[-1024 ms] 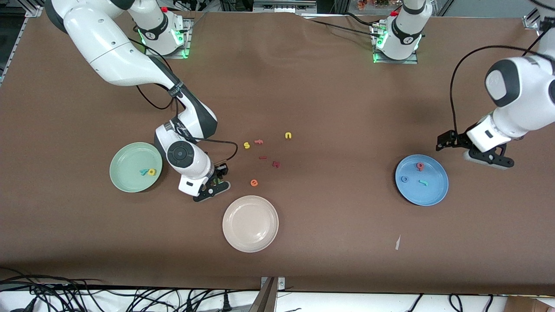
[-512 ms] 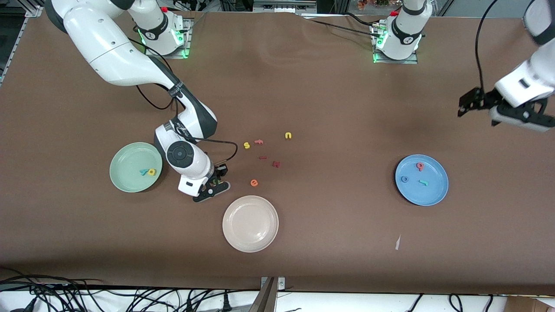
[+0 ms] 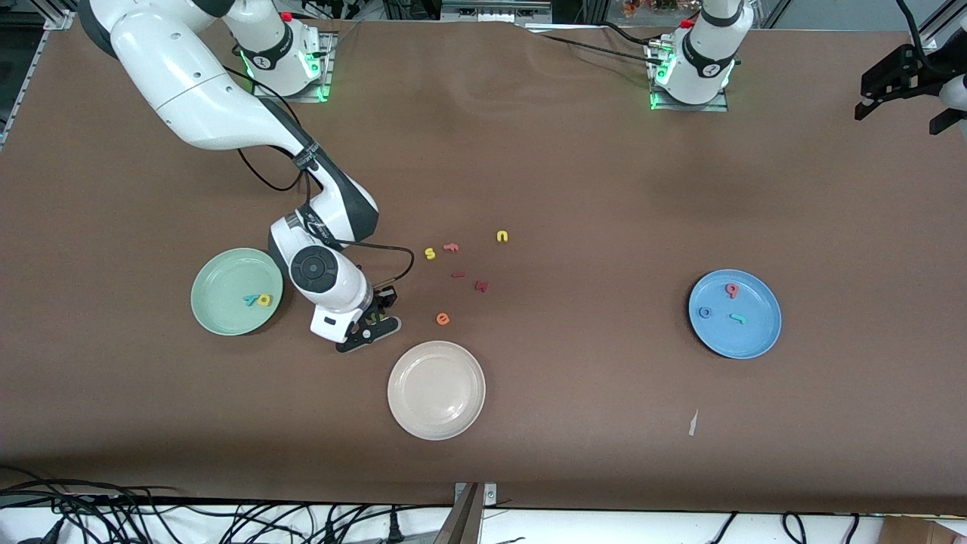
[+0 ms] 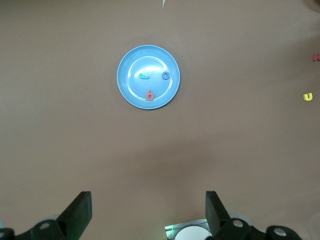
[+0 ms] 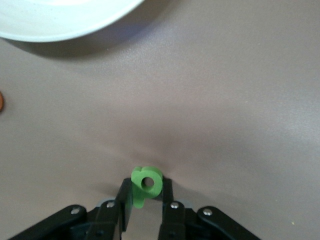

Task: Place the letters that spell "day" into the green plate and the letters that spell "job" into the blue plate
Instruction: 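Grasp the green p with the right gripper while the left arm returns to rest, then carry the green p onto the green plate and open the right gripper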

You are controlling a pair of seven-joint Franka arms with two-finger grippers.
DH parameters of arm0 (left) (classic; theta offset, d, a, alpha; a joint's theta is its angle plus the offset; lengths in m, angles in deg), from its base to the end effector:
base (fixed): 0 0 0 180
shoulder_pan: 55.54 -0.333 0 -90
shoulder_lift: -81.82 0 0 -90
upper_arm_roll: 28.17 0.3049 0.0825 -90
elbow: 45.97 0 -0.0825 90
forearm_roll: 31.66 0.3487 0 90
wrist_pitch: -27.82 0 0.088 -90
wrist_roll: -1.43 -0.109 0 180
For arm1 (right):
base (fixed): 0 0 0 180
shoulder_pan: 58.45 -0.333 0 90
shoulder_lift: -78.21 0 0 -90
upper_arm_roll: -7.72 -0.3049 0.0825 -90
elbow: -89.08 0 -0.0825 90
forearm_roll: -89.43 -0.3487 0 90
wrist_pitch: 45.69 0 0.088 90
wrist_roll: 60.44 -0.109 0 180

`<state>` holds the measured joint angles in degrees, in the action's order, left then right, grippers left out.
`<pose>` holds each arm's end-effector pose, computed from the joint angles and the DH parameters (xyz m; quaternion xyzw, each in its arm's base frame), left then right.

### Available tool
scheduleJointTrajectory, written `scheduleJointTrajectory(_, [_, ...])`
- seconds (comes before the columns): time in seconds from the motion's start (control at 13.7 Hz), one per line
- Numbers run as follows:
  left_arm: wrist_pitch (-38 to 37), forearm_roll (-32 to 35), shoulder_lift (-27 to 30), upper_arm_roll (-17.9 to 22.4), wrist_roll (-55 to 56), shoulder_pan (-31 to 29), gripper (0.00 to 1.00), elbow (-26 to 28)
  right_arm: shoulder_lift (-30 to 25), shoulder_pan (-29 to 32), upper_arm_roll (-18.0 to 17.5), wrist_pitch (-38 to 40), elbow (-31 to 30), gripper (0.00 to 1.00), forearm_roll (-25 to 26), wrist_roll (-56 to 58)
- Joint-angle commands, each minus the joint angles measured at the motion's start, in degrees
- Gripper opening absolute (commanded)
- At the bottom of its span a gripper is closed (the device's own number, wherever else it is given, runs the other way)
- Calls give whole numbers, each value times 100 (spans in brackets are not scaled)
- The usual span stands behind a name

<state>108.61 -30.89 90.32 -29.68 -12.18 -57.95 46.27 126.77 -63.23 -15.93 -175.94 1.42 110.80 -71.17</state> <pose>0.4564 0.0077 0.6534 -0.9936 0.1096 0.0266 0.0053 0.6122 0.2702 0.1947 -0.9765 -0.2149 0.0137 0.0098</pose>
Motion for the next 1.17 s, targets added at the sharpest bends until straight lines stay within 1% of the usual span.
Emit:
scheduleJointTrajectory(0.0, [-55, 160, -243, -112, 122, -49, 100, -154, 84, 21, -26, 401, 451, 19, -123, 36])
scheduleJointTrajectory(0.15, [-46, 99, -384, -112, 96, -40, 100, -207, 57, 118, -17, 1068, 828, 18, -343, 36])
scheduleJointTrajectory(0.22, [-37, 73, -471, -103, 104, -31, 100, -381, 22, 205, -26, 1307, 891, 18, -344, 36])
scheduleJointTrajectory(0.37, [-37, -321, -700, -16, 226, -22, 100, -567, -109, 407, 1, 1563, 839, 18, -352, 27])
scheduleJointTrajectory(0.44, [-37, -375, -718, 124, 401, 30, 100, -576, -153, 513, 18, 1842, 839, 18, -344, 70])
scheduleJointTrajectory(0.51, [-37, -367, -718, 160, 621, 74, 100, -567, -215, 601, 18, 2193, 830, 18, -335, 114])
scheduleJointTrajectory(0.58, [-37, -367, -727, 160, 954, 127, 100, -567, -355, 628, 27, 2379, 813, 18, -335, 123])
scheduleJointTrajectory(0.66, [-37, -376, -736, 169, 1253, 153, 100, -559, -513, 663, 140, 2451, 682, 18, -317, 176])
scheduleJointTrajectory(0.73, [-28, -376, -762, 161, 1378, 162, 100, -559, -758, 663, 333, 2443, 428, 18, -309, 289])
scheduleJointTrajectory(0.88, [-28, -376, -780, 160, 1379, 259, 100, -532, -1154, 663, 632, 2268, -143, 18, -309, 474])
scheduleJointTrajectory(1.02, [-46, -350, -789, 160, 1388, 346, 100, -541, -1515, 681, 887, 1909, -653, 19, -343, 659])
scheduleJointTrajectory(1.1, [-55, -315, -797, 178, 1388, 451, 100, -541, -1716, 724, 975, 1602, -1021, 19, -344, 721])
